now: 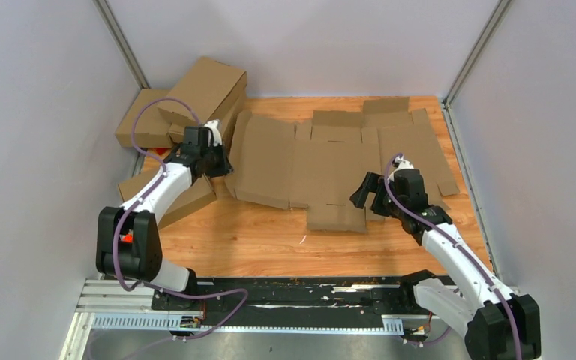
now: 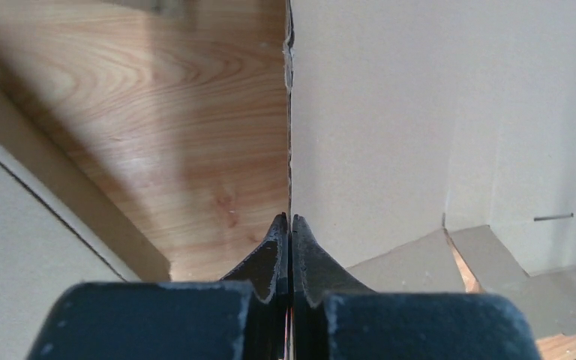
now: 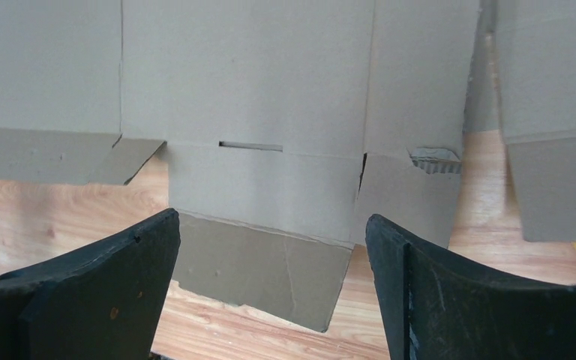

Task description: Fold the paper box

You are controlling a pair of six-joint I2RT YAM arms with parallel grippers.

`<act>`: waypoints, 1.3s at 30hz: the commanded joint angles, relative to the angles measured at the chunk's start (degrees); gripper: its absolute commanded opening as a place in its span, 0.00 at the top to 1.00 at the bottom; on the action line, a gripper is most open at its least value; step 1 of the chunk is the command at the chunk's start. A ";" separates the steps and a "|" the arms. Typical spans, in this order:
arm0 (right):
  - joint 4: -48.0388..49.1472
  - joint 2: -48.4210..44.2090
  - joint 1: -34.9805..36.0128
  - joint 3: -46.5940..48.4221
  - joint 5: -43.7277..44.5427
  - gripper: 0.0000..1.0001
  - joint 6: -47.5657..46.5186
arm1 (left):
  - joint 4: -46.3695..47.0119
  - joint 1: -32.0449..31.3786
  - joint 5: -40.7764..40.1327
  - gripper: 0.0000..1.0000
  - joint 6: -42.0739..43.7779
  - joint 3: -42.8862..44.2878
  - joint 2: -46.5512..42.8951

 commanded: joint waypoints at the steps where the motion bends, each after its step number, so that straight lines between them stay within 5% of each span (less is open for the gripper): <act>1: -5.00 -2.37 -0.17 4.60 7.52 0.05 -0.35 | 2.07 -6.86 -3.00 1.00 2.24 0.02 -8.49; 10: -17.99 -4.93 -0.38 4.71 22.44 0.08 11.88 | 7.89 -18.69 -10.75 1.00 5.65 -4.29 -23.65; 20: -0.86 -7.27 -2.83 0.20 10.74 0.04 -0.63 | 22.91 -25.66 -12.57 1.00 7.88 -22.88 -43.09; 28: 7.25 -5.69 -3.54 -3.16 17.29 0.00 2.74 | 29.87 -26.13 -13.06 1.00 7.84 -38.05 -61.65; 35: 8.77 -4.50 -5.20 -3.33 23.20 0.00 1.36 | 28.57 -26.13 -11.67 1.00 7.77 -38.75 -63.73; 39: 14.71 -3.83 -7.90 -5.50 13.23 0.05 0.28 | 27.86 -26.13 -9.79 1.00 7.51 -38.25 -63.33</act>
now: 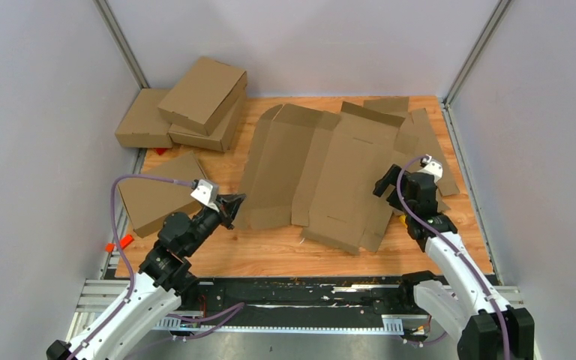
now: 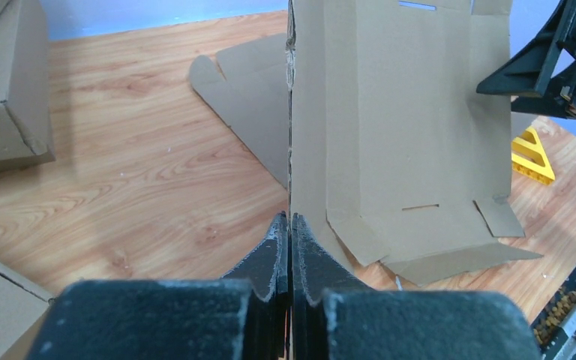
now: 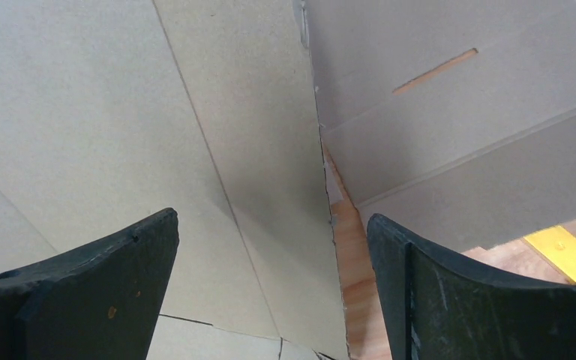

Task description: Fold the paper box

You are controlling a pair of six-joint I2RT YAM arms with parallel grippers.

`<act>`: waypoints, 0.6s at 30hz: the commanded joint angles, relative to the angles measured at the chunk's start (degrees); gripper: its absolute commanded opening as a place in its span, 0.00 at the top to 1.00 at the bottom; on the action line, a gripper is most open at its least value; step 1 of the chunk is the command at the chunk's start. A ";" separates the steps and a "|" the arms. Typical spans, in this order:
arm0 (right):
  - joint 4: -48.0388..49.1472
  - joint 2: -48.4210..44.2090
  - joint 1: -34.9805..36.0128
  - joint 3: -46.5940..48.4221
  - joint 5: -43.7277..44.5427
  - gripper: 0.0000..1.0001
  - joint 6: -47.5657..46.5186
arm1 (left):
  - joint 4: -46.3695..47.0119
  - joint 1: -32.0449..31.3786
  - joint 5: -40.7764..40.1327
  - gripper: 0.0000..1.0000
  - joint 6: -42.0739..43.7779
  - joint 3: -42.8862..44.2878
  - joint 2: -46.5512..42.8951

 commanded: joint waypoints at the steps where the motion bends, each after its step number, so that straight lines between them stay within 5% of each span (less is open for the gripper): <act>1: 10.19 0.39 -2.92 -2.46 -9.59 0.08 -1.54 | 3.38 -0.23 2.19 1.00 0.89 1.75 -0.14; 4: 16.08 0.32 -3.60 -4.31 -17.66 0.25 -1.35 | 4.00 -0.26 2.78 1.00 0.69 1.20 -0.69; 12: 21.28 -2.93 -3.61 -5.87 -23.62 0.98 -3.31 | 4.52 -0.26 3.89 1.00 0.33 0.98 -0.04; 18: 23.00 -2.09 -3.16 -4.19 -29.60 1.00 -5.47 | 4.43 -0.25 4.91 1.00 0.16 1.06 -2.39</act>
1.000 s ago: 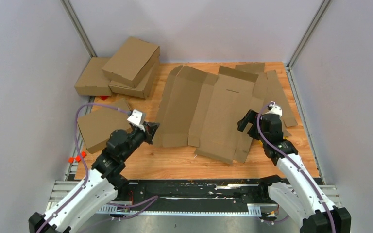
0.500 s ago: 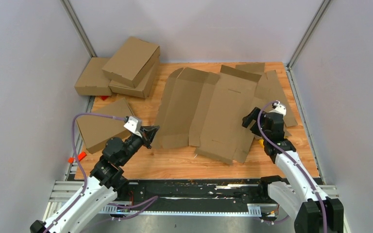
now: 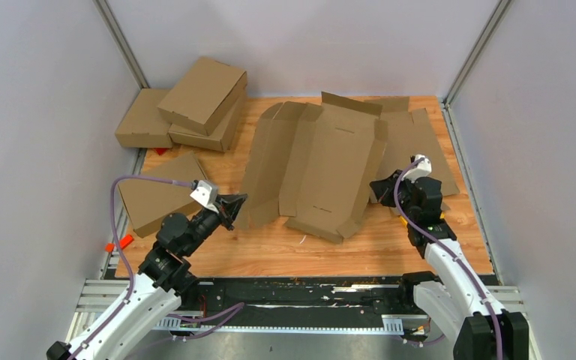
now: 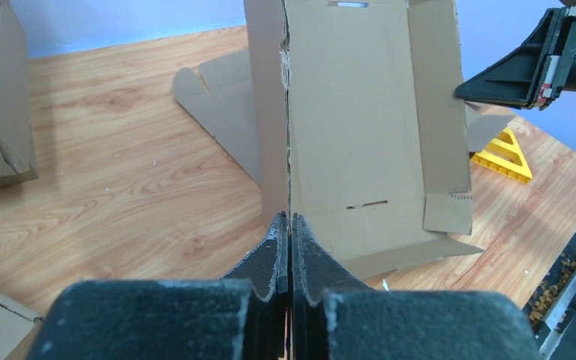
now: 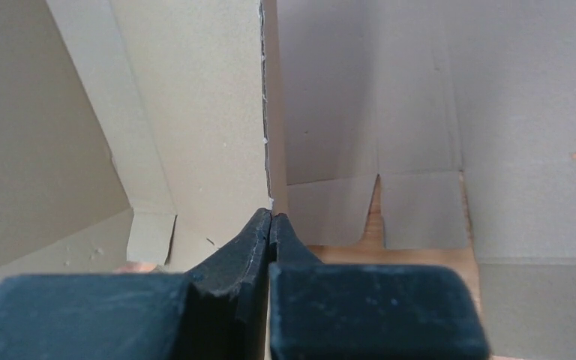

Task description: Fold the paper box

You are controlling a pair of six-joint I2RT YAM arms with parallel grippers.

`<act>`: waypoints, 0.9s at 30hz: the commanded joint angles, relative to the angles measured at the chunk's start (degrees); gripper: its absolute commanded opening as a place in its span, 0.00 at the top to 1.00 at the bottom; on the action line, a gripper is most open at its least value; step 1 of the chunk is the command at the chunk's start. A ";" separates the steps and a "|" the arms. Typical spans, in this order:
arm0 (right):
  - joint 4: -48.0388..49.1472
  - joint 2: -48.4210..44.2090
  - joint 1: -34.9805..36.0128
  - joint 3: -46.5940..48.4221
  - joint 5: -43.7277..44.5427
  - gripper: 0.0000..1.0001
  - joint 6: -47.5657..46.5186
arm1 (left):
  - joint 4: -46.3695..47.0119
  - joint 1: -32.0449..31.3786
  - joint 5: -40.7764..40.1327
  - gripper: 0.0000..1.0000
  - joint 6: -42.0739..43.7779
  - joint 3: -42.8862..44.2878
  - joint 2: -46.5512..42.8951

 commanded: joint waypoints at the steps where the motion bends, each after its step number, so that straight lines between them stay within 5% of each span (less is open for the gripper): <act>1: 6.40 -0.19 0.80 2.07 -6.09 1.00 -2.55 | 3.46 -0.21 1.65 1.00 0.23 0.53 -3.63; 7: 9.81 1.76 5.55 4.45 -3.01 1.00 -5.77 | 10.67 -0.23 -1.32 1.00 -0.30 -4.46 -7.36; 13: 9.65 7.00 16.32 5.67 11.00 0.98 -12.46 | 12.11 -0.32 -6.52 1.00 0.10 -5.44 -0.81; 18: 11.34 9.36 16.48 4.53 12.35 0.62 -10.90 | 7.90 -0.32 -6.61 1.00 1.69 -4.93 0.61; 22: 8.44 10.40 13.82 6.15 13.38 0.47 -6.81 | 3.70 -0.29 -4.39 1.00 2.55 -5.07 -2.36; 27: 9.54 11.71 5.79 5.50 3.79 0.35 -1.19 | 1.90 -0.32 -4.39 1.00 3.30 -5.35 -4.98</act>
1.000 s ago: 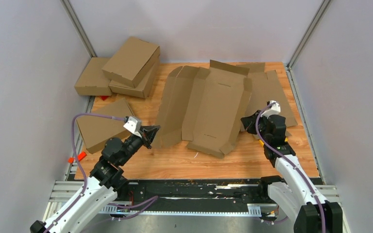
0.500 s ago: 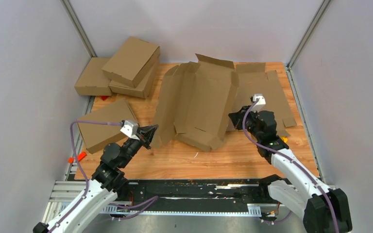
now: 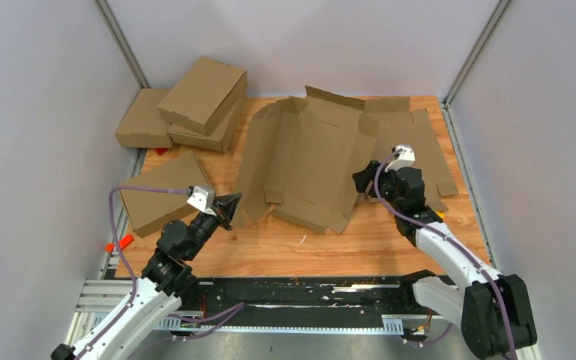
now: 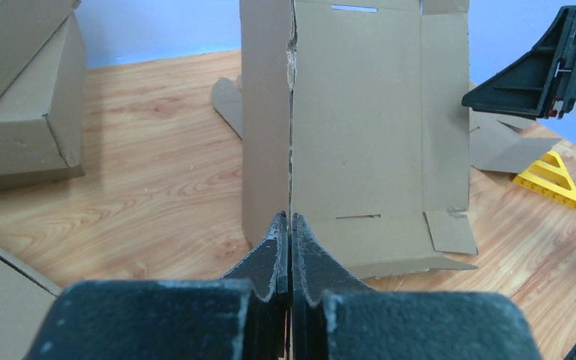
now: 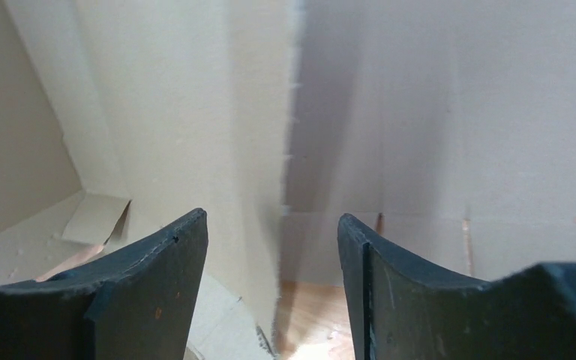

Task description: Fold the paper box

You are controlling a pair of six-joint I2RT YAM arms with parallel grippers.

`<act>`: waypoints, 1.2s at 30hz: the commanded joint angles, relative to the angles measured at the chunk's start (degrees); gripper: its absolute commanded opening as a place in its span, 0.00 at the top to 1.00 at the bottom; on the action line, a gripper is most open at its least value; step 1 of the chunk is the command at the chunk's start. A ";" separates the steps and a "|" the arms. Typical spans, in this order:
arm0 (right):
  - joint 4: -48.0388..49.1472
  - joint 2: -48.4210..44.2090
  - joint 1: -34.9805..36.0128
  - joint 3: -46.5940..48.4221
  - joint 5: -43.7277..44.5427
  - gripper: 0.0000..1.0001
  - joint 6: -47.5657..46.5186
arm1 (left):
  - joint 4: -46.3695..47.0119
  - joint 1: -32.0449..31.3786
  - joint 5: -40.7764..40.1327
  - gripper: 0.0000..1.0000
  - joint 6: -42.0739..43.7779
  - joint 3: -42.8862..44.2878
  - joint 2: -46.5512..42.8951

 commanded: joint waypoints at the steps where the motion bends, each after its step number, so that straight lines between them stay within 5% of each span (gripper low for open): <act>1: 2.50 1.84 -5.61 1.73 -6.13 0.34 5.61 | -2.88 -0.34 1.19 1.00 1.94 0.05 -1.44; 5: 2.56 6.01 -7.69 4.06 -7.11 0.16 5.69 | -3.37 -0.34 1.19 1.00 2.45 0.36 -1.26; 12: 13.62 13.98 -10.34 5.18 -20.13 0.17 6.17 | -3.00 -0.32 1.15 1.00 2.50 0.49 -0.47; 15: 15.96 16.34 -10.15 6.06 -21.34 0.33 6.18 | -3.22 -0.31 1.19 1.00 2.45 0.67 -0.18; 16: 16.43 16.57 -9.91 6.28 -21.77 0.47 5.78 | -3.34 -0.34 1.19 1.00 2.46 0.77 -0.12; 18: 15.86 15.83 -8.65 6.78 -21.28 0.91 3.88 | -3.54 -0.30 1.17 1.00 2.25 0.84 -0.16; 19: 14.24 14.80 -7.57 6.99 -19.39 0.99 2.51 | -3.73 -0.34 1.19 1.00 2.28 0.99 -0.16; 26: 8.42 4.88 3.44 6.69 -7.58 1.00 -9.41 | -3.96 -0.30 1.68 0.89 2.31 1.20 -0.20; 31: 12.53 2.46 8.50 3.72 -10.32 1.00 -16.47 | -4.07 -0.31 -2.86 0.64 0.67 0.97 -0.53; 36: 14.33 -0.15 10.70 0.96 -8.53 1.00 -19.72 | -5.09 -0.34 -6.65 0.51 1.26 1.45 -0.11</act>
